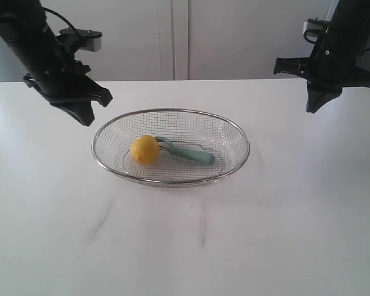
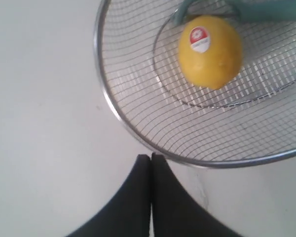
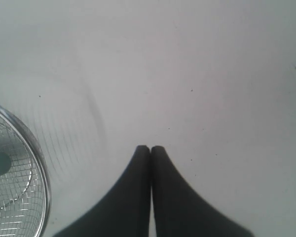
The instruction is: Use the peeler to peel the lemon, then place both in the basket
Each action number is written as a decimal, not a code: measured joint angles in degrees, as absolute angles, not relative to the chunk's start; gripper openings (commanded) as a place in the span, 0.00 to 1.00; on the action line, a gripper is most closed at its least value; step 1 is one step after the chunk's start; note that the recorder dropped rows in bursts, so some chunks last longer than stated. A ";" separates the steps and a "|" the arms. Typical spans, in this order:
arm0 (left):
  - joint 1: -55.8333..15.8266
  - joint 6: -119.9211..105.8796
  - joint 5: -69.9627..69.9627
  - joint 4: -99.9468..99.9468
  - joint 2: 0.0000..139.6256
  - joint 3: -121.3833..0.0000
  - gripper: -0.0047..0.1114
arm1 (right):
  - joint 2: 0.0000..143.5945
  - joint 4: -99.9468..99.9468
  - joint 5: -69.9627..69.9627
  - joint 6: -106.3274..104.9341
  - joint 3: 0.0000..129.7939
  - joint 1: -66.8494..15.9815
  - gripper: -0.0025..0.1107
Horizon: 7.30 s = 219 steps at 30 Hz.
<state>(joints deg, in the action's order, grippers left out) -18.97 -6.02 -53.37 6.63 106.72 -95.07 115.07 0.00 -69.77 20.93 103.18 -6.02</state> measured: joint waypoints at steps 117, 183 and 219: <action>-0.16 4.99 -21.62 -5.58 0.63 -3.64 0.04 | 115.07 0.00 -69.88 20.93 103.18 -6.02 0.02; 0.00 -3.94 -19.07 -1.53 0.26 -0.54 0.04 | 114.80 0.00 -69.88 20.93 103.18 -6.02 0.02; 0.00 -3.94 -19.07 -1.19 0.26 -0.54 0.04 | 59.87 -9.38 -48.71 8.31 52.43 -5.93 0.02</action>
<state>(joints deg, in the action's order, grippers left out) 0.00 -3.94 -19.07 -1.19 0.26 -0.54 59.87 -9.38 -48.71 8.31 52.43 -5.93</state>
